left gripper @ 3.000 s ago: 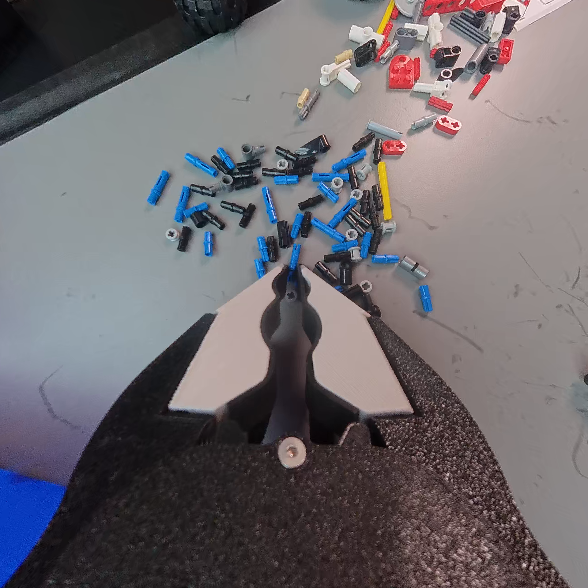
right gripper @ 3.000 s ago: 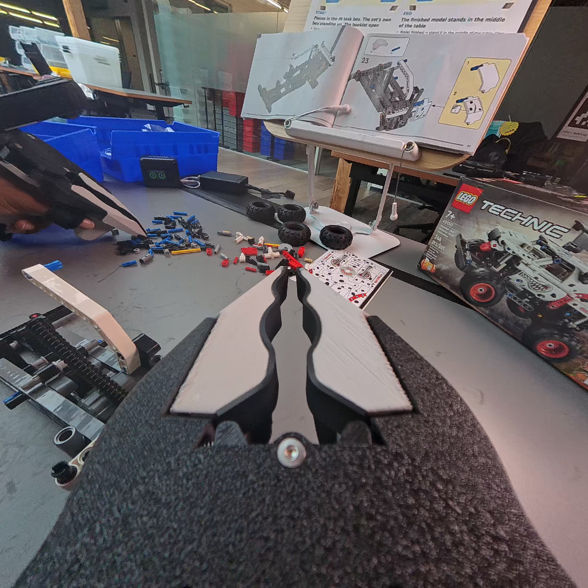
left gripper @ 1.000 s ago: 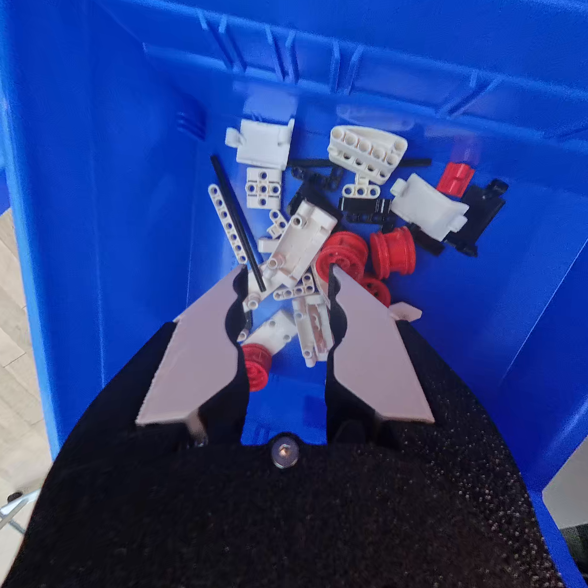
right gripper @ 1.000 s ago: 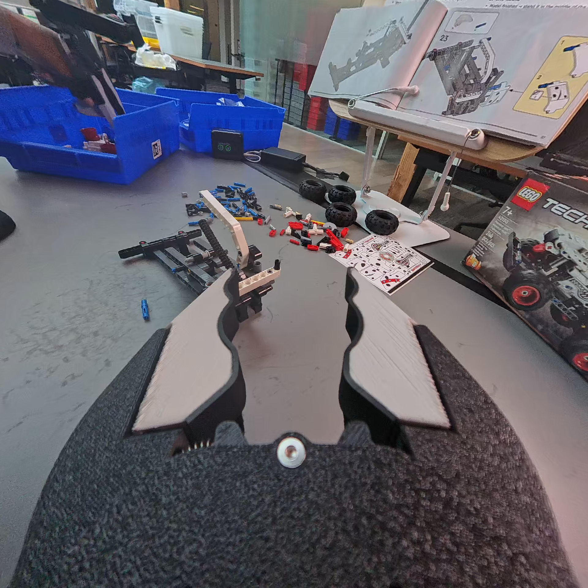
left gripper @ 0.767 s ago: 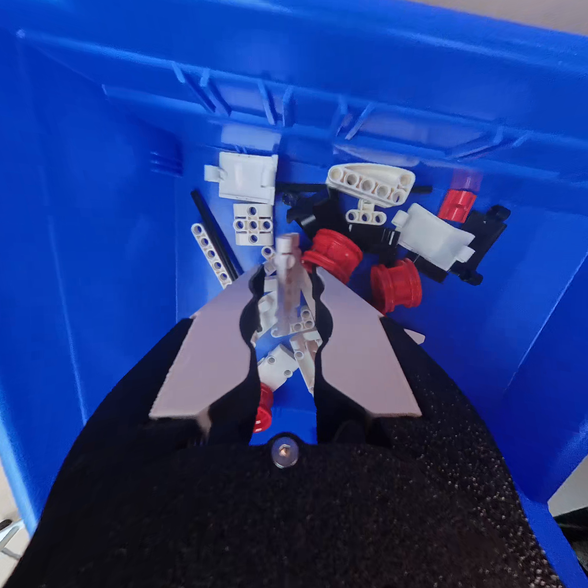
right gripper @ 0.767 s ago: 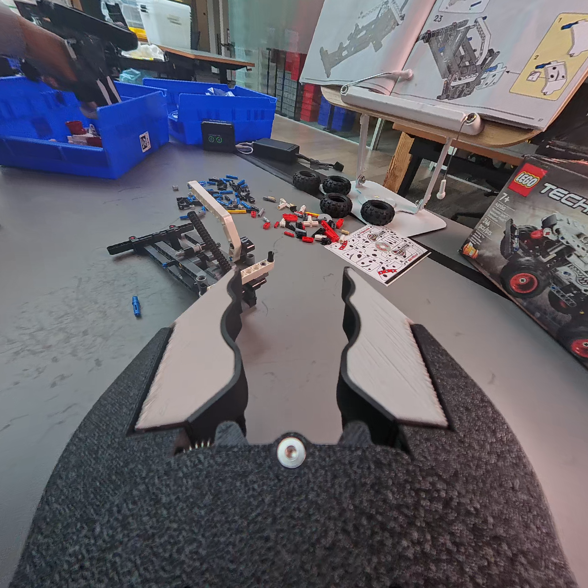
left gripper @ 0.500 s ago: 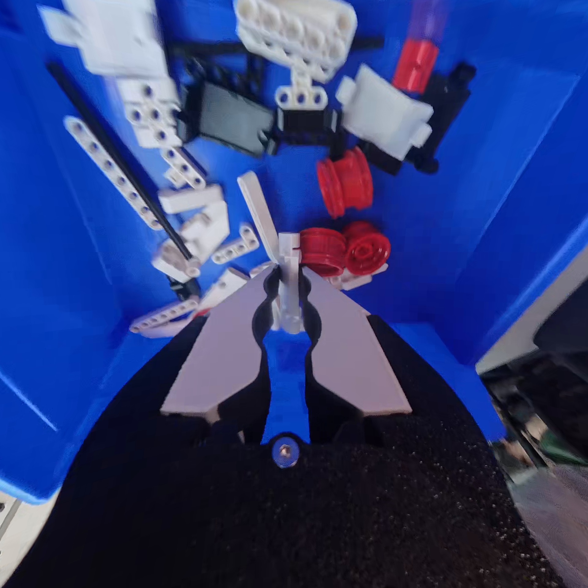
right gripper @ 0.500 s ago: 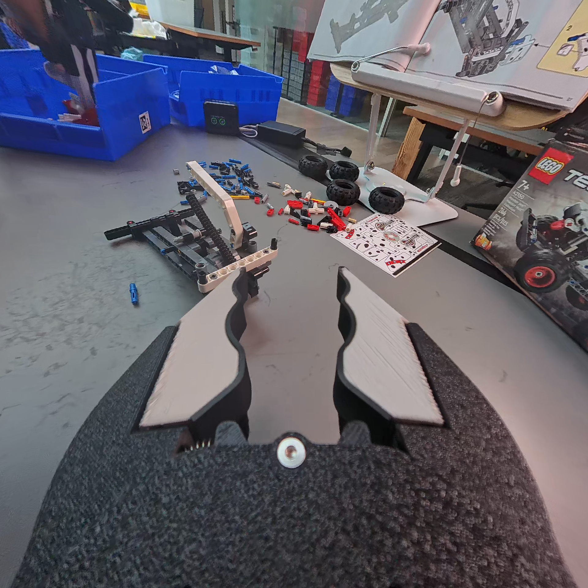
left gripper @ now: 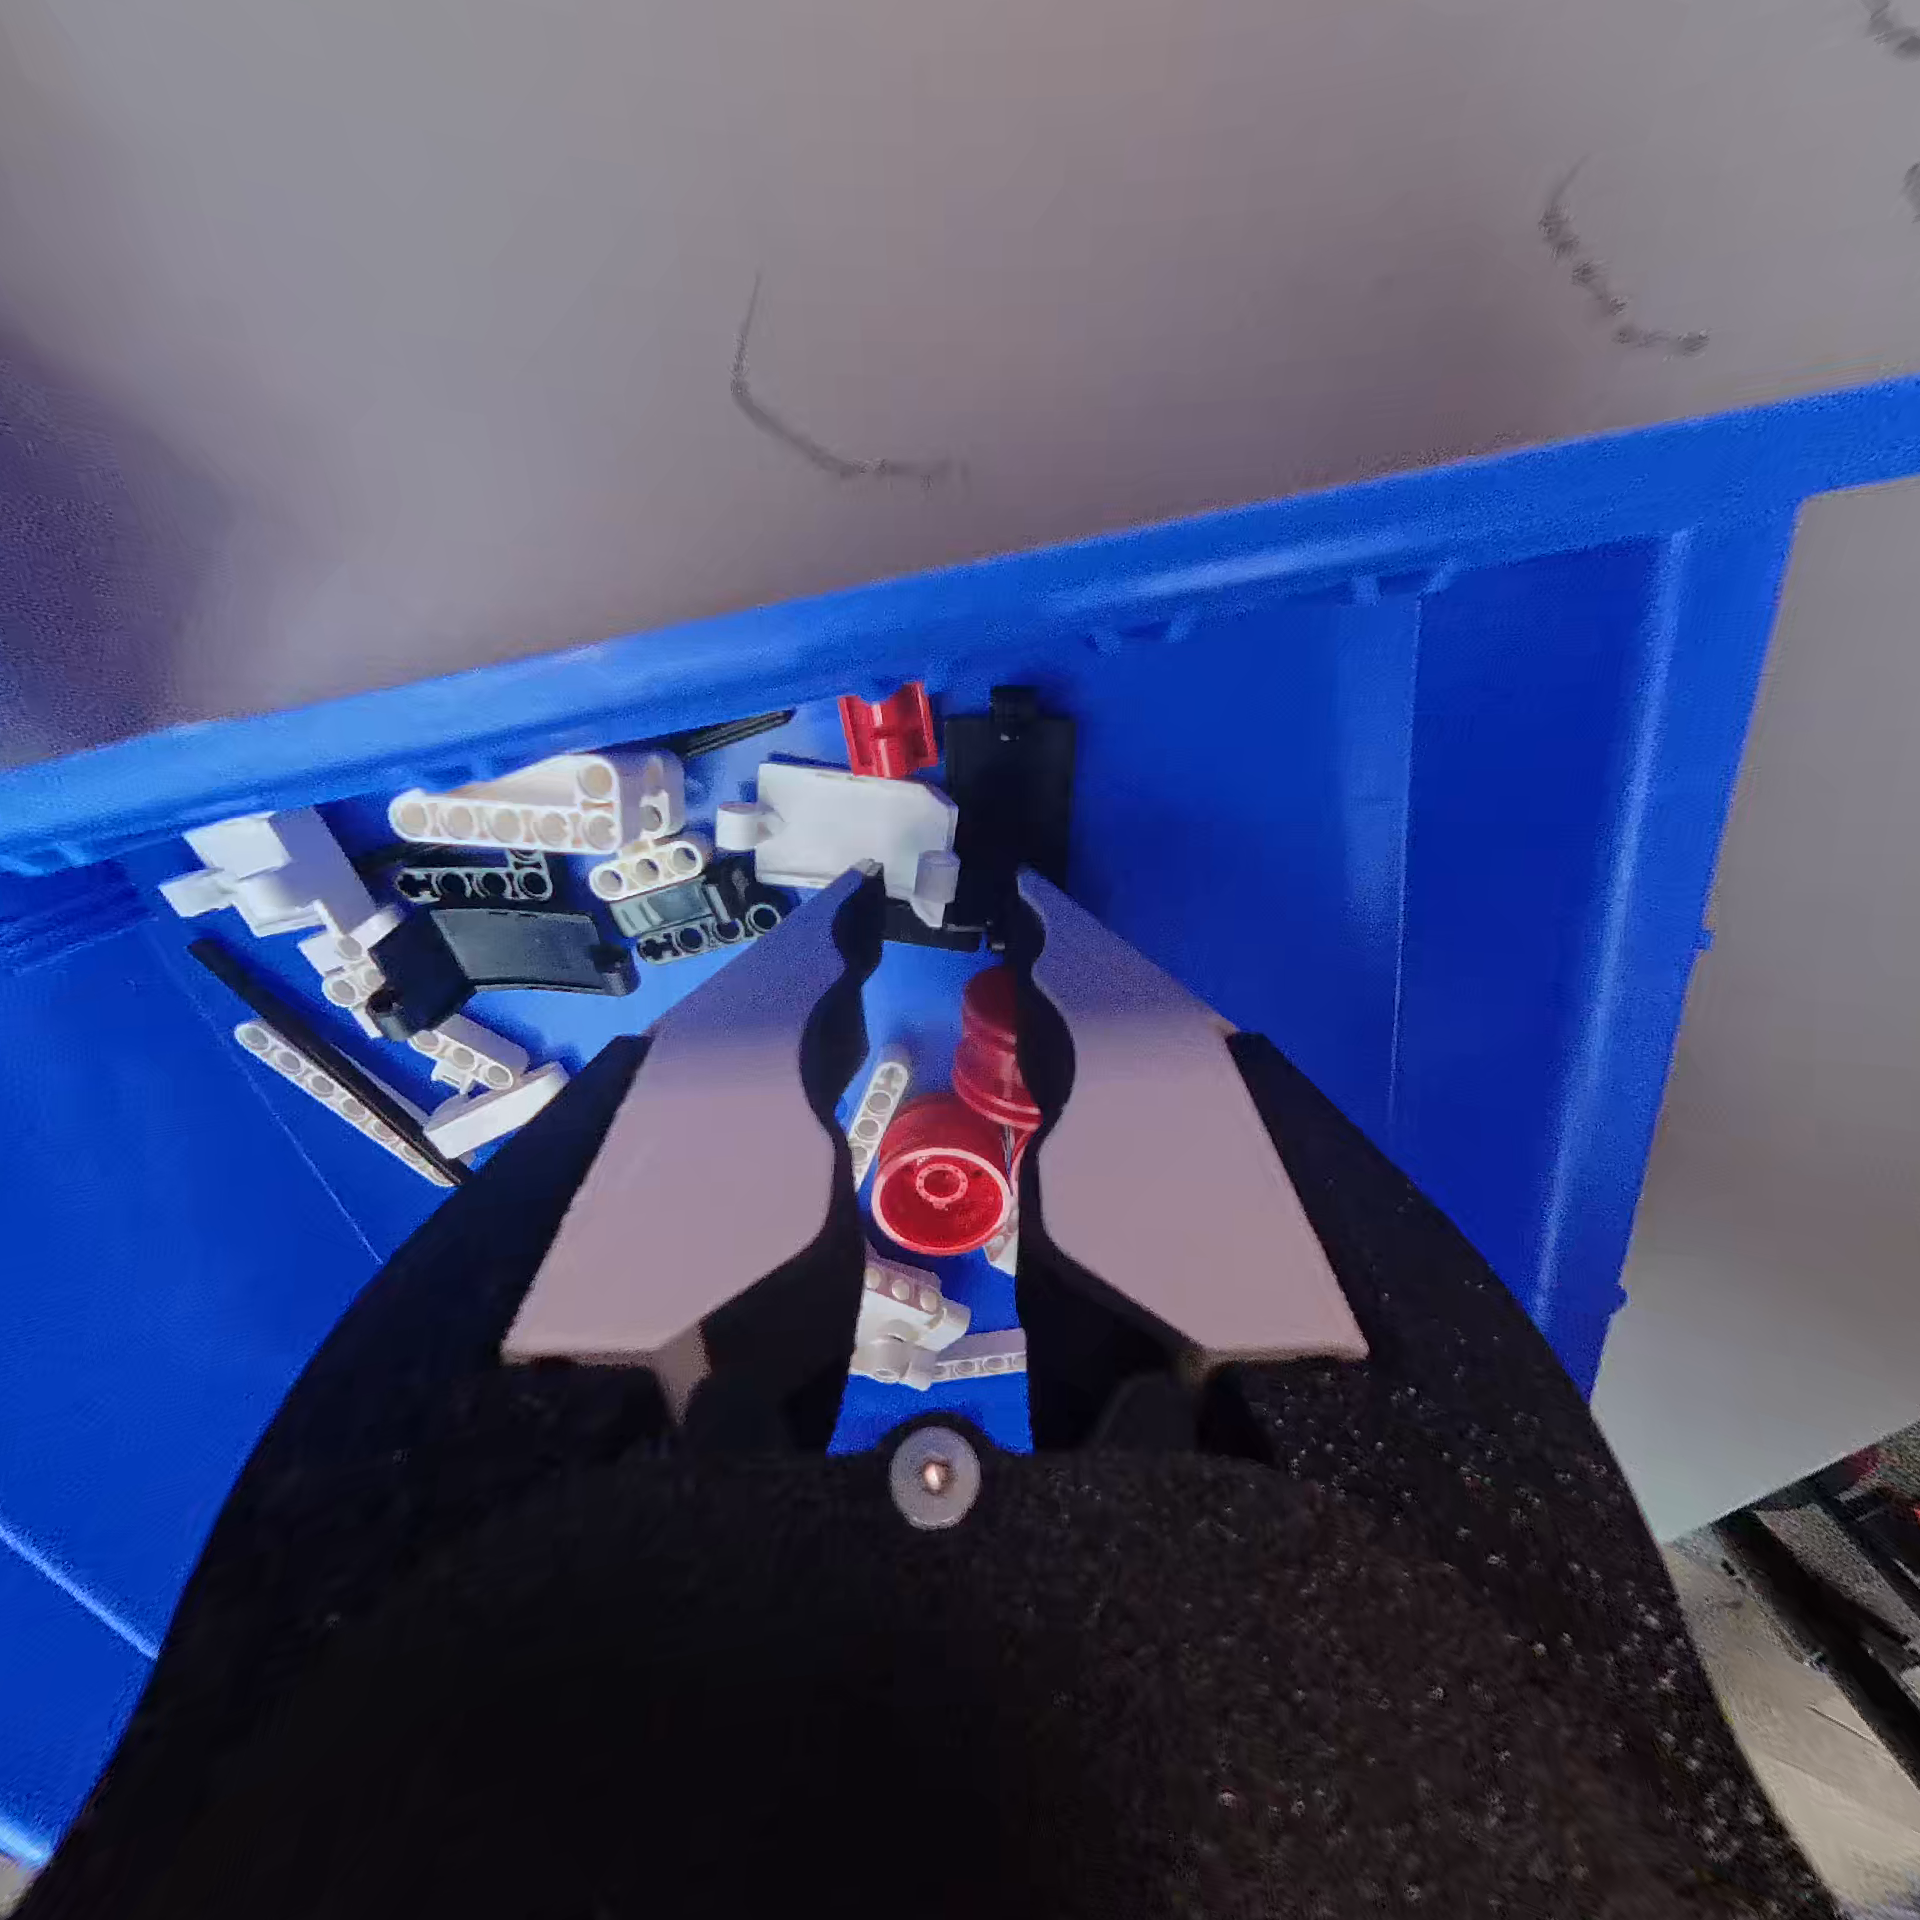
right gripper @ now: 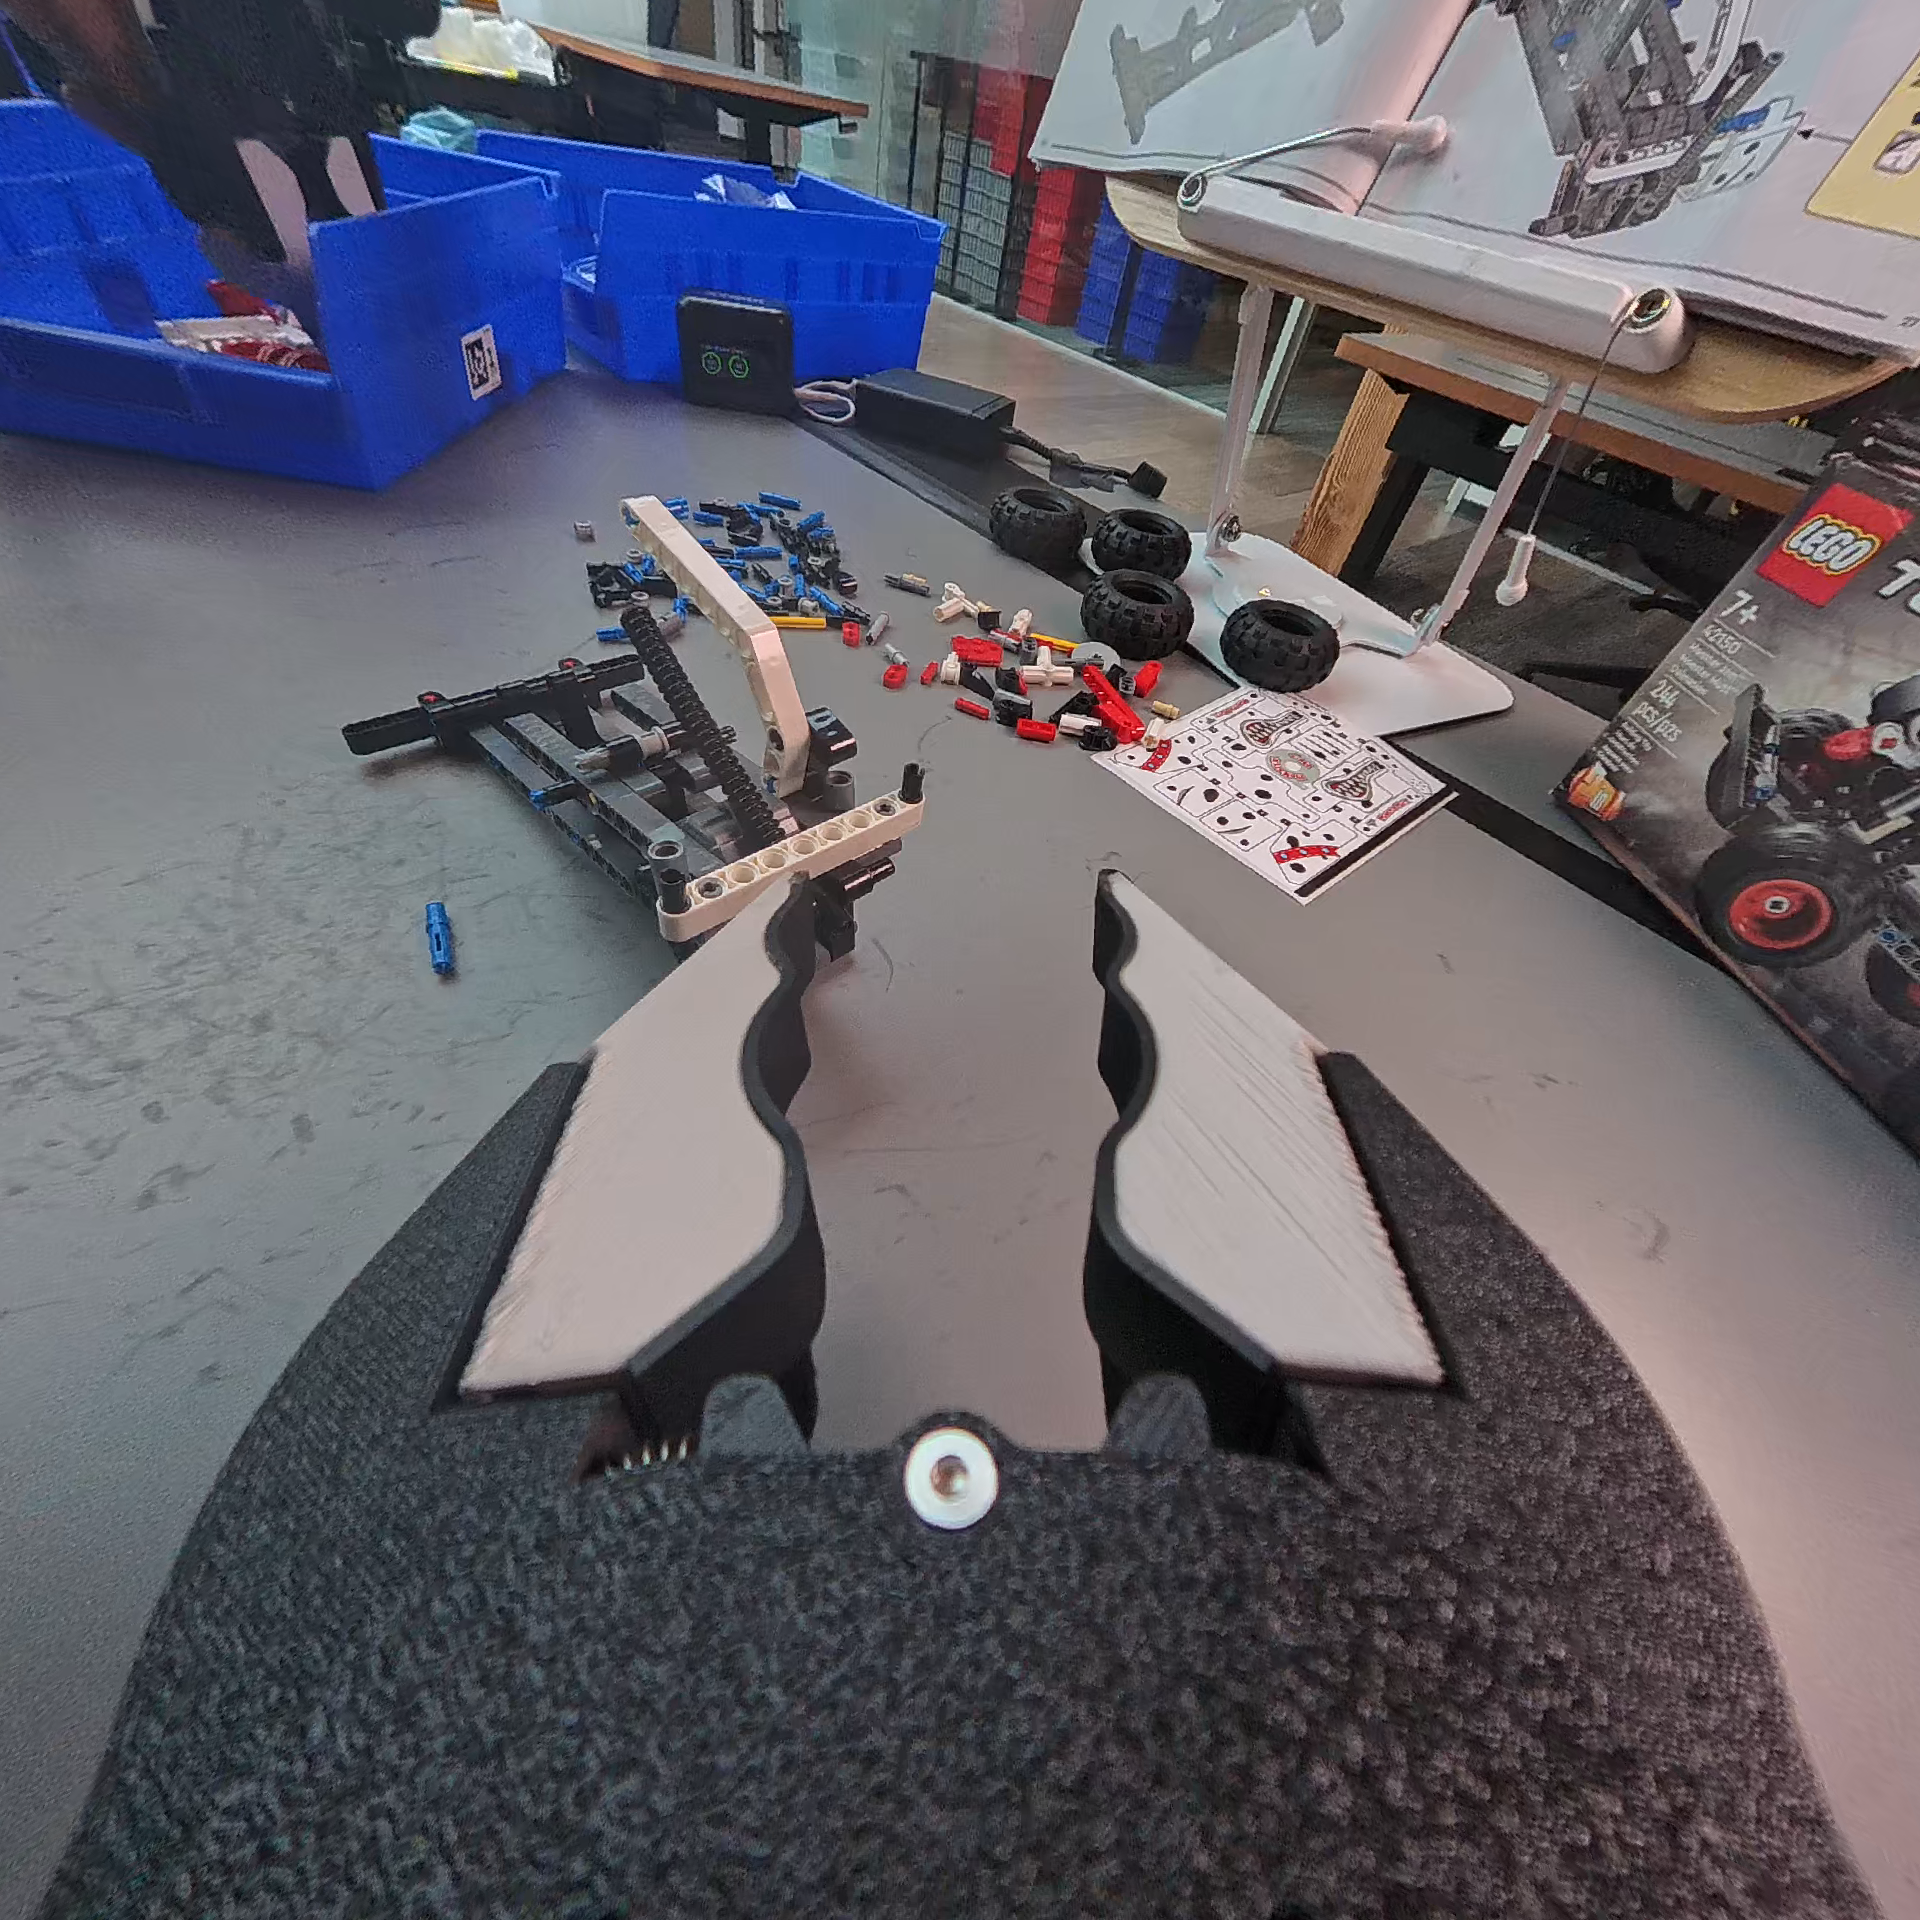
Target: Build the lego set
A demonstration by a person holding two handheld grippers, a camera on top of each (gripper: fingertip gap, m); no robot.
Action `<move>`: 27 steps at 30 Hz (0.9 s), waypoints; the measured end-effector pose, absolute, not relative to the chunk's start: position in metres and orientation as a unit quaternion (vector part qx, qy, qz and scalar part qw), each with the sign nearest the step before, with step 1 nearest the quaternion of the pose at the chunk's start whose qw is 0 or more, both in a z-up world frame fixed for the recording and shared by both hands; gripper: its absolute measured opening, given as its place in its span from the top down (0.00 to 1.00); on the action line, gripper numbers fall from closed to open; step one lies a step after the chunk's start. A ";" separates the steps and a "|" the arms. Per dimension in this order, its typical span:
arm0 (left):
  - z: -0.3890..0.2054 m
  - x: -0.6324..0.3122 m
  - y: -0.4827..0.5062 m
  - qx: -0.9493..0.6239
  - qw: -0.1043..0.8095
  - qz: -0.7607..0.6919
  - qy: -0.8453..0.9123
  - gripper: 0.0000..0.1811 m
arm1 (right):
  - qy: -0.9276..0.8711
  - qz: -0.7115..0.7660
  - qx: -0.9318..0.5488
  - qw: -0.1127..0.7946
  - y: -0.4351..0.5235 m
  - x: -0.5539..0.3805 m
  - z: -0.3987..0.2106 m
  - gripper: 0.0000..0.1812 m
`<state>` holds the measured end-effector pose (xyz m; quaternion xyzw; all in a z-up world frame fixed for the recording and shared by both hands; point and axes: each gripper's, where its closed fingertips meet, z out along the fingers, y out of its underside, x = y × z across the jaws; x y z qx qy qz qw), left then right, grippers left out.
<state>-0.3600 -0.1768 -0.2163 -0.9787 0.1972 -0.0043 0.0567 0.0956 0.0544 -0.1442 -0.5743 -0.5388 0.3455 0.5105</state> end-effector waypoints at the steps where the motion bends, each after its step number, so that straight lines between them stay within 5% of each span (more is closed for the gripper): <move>1: -0.220 -0.361 -0.177 -0.978 0.052 0.002 0.201 0.93 | -0.539 0.343 -0.574 0.511 0.054 0.096 -0.144 0.71; 11: -0.191 -0.370 -0.178 -0.978 0.097 0.025 0.185 0.96 | -0.550 0.330 -0.574 0.509 0.054 0.097 -0.149 0.72; 16: -0.138 -0.368 -0.161 -0.960 0.238 0.055 0.138 0.96 | -0.551 0.326 -0.571 0.514 0.054 0.098 -0.147 0.72; 23: -0.043 -0.175 -0.137 -0.798 0.511 -0.244 0.206 0.96 | -0.545 0.338 -0.560 0.525 0.049 0.095 -0.137 0.73; 27: -0.025 -0.083 -0.137 -0.657 0.546 -0.487 0.183 0.96 | -0.540 0.377 -0.541 0.523 0.032 0.088 -0.124 0.73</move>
